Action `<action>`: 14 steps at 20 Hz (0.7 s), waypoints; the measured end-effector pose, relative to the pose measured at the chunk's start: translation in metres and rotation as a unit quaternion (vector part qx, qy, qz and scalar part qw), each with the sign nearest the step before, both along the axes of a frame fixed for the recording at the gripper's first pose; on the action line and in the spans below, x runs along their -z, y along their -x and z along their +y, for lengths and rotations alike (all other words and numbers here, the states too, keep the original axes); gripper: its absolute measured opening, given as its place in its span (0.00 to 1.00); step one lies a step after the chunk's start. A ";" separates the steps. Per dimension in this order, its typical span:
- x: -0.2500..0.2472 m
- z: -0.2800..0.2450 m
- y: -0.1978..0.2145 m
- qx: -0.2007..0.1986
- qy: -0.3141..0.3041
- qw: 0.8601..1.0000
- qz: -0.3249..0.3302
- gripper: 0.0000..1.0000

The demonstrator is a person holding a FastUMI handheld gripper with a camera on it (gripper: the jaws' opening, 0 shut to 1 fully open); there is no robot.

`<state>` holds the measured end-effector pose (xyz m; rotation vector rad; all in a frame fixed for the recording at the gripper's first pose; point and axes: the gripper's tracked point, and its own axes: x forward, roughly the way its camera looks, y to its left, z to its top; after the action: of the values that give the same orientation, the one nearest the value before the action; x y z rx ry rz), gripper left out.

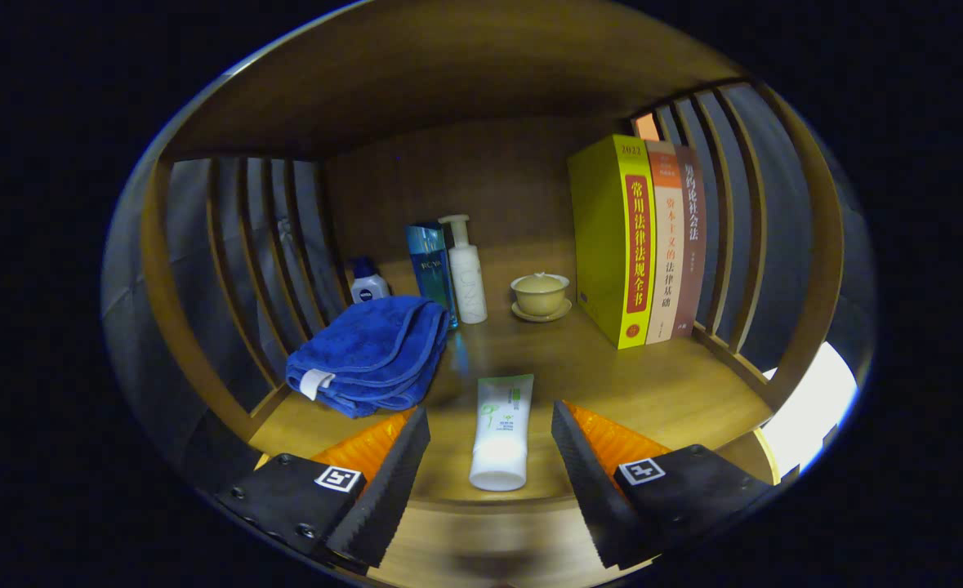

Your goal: Pull open the drawer, take out the items inside it, and place them on the countertop above the cabinet.

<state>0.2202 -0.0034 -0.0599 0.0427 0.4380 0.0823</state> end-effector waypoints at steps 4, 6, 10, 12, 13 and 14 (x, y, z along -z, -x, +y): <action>-0.023 0.005 0.036 -0.009 0.000 0.999 -0.032 0.98; -0.029 0.003 0.054 -0.005 0.005 0.999 -0.046 0.98; -0.036 0.002 0.092 -0.005 0.000 0.998 -0.065 0.98; -0.034 0.004 0.112 -0.005 -0.008 0.997 -0.071 0.99; -0.030 0.005 0.123 -0.006 -0.016 0.997 -0.071 0.99; -0.026 0.005 0.133 -0.005 -0.022 0.997 -0.070 0.98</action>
<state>0.0868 0.0016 -0.0341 0.0776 0.2961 0.1049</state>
